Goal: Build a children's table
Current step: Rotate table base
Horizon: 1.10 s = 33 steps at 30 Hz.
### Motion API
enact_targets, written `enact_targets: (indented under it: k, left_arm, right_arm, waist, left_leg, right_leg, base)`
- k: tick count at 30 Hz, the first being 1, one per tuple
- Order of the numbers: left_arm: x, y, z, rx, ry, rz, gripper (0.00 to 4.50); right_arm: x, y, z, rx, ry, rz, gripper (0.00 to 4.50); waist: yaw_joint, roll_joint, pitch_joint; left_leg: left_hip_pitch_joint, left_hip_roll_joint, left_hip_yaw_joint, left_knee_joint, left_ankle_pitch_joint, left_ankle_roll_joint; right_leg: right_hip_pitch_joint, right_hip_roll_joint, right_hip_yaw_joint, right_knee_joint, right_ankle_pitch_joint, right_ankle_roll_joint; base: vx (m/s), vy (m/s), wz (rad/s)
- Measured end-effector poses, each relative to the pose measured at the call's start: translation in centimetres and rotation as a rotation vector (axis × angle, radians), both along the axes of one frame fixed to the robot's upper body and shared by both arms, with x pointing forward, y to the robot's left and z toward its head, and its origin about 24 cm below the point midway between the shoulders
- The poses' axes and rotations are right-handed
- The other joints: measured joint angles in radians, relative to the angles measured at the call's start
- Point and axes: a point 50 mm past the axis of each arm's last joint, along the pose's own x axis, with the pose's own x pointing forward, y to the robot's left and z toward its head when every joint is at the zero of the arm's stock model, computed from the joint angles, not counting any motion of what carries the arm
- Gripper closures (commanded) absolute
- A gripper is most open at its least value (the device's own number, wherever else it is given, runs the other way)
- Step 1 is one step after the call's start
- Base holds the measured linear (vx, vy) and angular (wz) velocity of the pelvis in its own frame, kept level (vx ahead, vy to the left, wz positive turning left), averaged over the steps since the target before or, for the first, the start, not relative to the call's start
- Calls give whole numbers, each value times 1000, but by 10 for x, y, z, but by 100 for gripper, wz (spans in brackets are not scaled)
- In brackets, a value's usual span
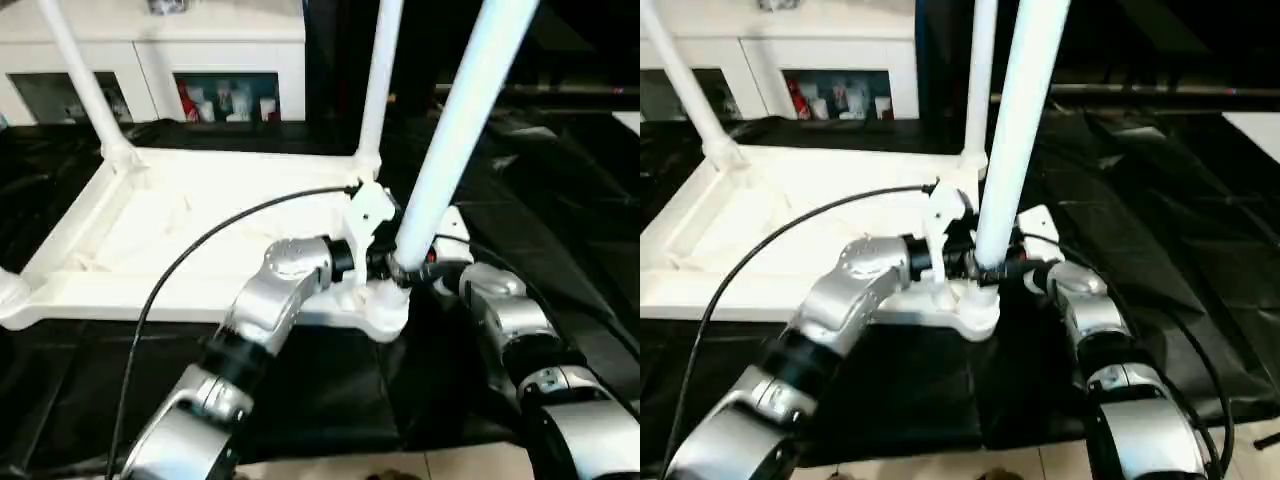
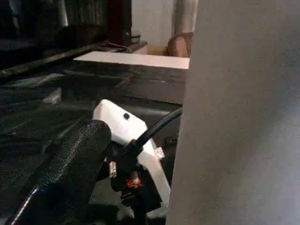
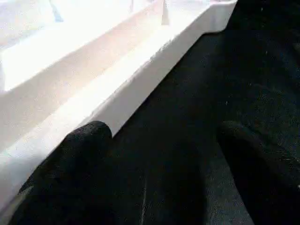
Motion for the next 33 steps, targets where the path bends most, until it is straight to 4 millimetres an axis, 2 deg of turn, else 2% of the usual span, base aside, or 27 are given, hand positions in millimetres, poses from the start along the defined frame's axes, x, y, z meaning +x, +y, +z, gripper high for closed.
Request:
enact_targets:
  k: [5, 9, 11, 13, 14, 16, 22, 29, 33]
  left_arm:
    - [-4, 7, 2, -37, -3, -110, 8]
    - [-8, 24, -7, -14, 23, -168, 8]
    - [-11, 38, -15, 57, 35, -227, 8]
    - [-12, 59, -27, 142, 63, -246, 8]
    - [-12, 66, -31, 189, 69, -255, 26]
    - [-10, 79, -38, 279, 64, -265, 26]
    - [-2, 84, -46, 445, 21, -316, 78]
    - [9, 85, -46, 514, -1, -314, 130]
    - [9, 89, -54, 531, 31, -324, 167]
  right_arm:
    - [2, -16, 24, 19, -80, 65, 35]
    - [-11, -30, 25, 10, -85, 129, 35]
    - [-27, -41, 20, -22, -55, 189, 35]
    - [-39, -56, 18, -62, -19, 223, 35]
    - [-44, -61, 19, -80, -7, 238, 35]
    - [-52, -67, 25, -98, 4, 272, 35]
    - [-66, -59, 43, -101, -10, 383, 35]
    - [-83, -53, 48, -120, 65, 498, 35]
    - [-89, -52, 55, -118, 86, 544, 35]
  waist:
    - [20, 6, -1]
    - [35, 11, -2]
    - [41, 16, -1]
    - [41, 29, 0]
    - [42, 33, 0]
    - [40, 38, -1]
    - [36, 45, -2]
    - [39, 46, -3]
    - [39, 48, -4]
  left_leg:
    - [0, 0, 0, 0, 0, 0]
    - [0, 0, 1, 0, 0, 1]
    - [0, 0, 1, 0, 0, 1]
    - [0, -1, 1, 0, 0, 1]
    - [0, -1, 1, 0, 0, 1]
    - [0, -1, 1, 0, 0, 1]
    - [1, -1, 0, -1, 0, 0]
    - [0, -1, 0, -2, 0, 1]
    - [-1, -1, 0, -2, 0, 1]
  right_leg:
    - [0, 0, 0, 0, 0, 0]
    - [0, 0, -1, 0, 0, 0]
    - [1, -1, -1, -1, 0, 0]
    - [1, -2, -1, -1, 0, 0]
    - [1, -2, -1, -2, 0, 0]
    - [2, -2, -1, -2, 0, 0]
    - [2, -2, -1, -2, -1, 1]
    - [2, -2, -2, -3, -1, 1]
    - [2, -2, -2, -5, -1, 2]
  base:
    - [0, 0, 0]
    - [0, 0, 0]
    - [0, 0, 0]
    - [0, 0, 0]
    - [0, 0, 0]
    - [0, 0, 0]
    - [0, 0, 0]
    - [0, 0, 0]
    - [0, 0, 0]
